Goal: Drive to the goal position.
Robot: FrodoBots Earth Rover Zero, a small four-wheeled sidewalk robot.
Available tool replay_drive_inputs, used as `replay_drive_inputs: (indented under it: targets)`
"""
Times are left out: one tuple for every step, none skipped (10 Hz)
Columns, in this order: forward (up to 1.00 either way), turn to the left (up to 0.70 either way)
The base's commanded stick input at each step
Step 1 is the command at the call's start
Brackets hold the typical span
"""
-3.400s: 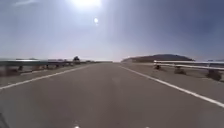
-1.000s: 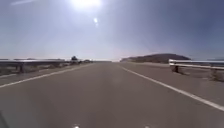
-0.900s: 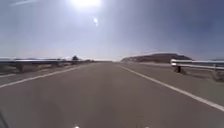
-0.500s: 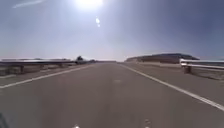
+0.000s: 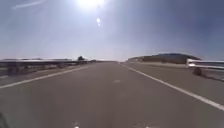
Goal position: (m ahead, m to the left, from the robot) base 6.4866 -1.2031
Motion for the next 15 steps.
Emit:
replay_drive_inputs:
  targets:
    - [1.0,0.0]
    - [1.0,0.0]
    - [1.0,0.0]
    - [1.0,0.0]
    - [1.0,0.0]
    - [1.0,0.0]
    - [1.0,0.0]
    - [1.0,0.0]
    - [1.0,0.0]
    - [1.0,0.0]
    - [1.0,0.0]
    - [1.0,0.0]
    - [1.0,0.0]
    - [1.0,0.0]
    - [1.0,0.0]
